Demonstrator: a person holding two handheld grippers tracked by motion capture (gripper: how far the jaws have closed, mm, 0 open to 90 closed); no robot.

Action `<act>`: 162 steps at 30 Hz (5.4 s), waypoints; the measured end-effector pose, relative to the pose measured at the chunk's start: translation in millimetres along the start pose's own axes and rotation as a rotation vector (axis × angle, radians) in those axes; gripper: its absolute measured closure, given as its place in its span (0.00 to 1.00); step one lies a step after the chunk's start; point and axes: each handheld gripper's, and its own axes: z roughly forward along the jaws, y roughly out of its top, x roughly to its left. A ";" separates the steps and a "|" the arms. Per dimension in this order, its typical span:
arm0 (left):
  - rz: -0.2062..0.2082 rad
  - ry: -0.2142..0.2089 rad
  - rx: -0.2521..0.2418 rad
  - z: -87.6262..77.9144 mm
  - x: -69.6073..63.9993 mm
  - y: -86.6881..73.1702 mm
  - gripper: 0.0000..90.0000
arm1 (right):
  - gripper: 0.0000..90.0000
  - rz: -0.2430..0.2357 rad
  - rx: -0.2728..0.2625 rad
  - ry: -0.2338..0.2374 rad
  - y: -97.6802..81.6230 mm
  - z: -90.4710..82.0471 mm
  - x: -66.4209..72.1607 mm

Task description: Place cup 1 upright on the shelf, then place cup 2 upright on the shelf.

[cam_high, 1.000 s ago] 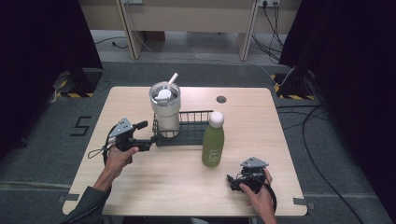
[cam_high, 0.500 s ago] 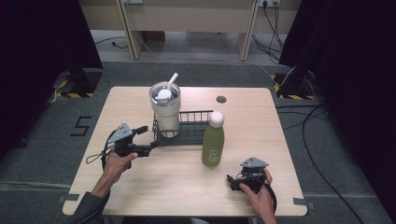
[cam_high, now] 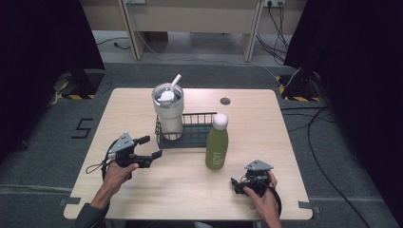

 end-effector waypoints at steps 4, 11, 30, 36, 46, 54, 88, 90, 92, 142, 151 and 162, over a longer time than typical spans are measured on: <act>0.004 -0.008 0.004 -2.4 -2.9 -1.9 0.16 | 0.03 0.000 0.000 0.000 0.0 0.0 0.0; 0.014 -0.012 0.023 -5.4 -6.8 -7.0 0.16 | 0.03 0.001 0.000 -0.001 0.0 0.0 0.1; 0.033 -0.045 0.097 -12.2 -16.6 -28.2 0.16 | 0.03 0.001 0.000 0.000 0.0 0.0 0.0; 0.031 -0.053 0.109 -14.8 -18.7 -32.7 0.16 | 0.03 0.001 0.000 0.000 0.0 0.0 0.0; 0.043 -0.059 0.138 -20.4 -23.4 -41.9 0.16 | 0.03 0.000 0.000 0.001 0.0 0.0 -0.1; 0.054 -0.061 0.165 -22.3 -27.2 -45.8 0.16 | 0.03 0.001 0.000 0.000 0.0 0.0 -0.1; 0.098 -0.005 0.344 -41.2 -38.8 -66.7 0.16 | 0.03 0.001 0.000 0.001 0.0 0.0 -0.1; 0.108 0.003 0.359 -41.1 -39.2 -67.0 0.17 | 0.03 0.001 0.000 0.000 0.0 0.0 0.0; 0.114 0.006 0.385 -40.3 -40.1 -67.5 0.17 | 0.03 0.001 0.000 0.000 0.0 0.0 0.0; 0.129 0.020 0.454 -37.1 -41.5 -69.3 0.15 | 0.17 -0.134 -0.299 0.109 31.1 -15.4 18.7; 0.129 0.020 0.454 -37.1 -41.5 -69.3 0.15 | 0.17 -0.163 -0.298 0.111 41.7 -7.6 21.9; 0.130 0.021 0.452 -37.1 -41.6 -69.4 0.15 | 0.17 -0.166 -0.347 0.169 58.4 3.6 28.0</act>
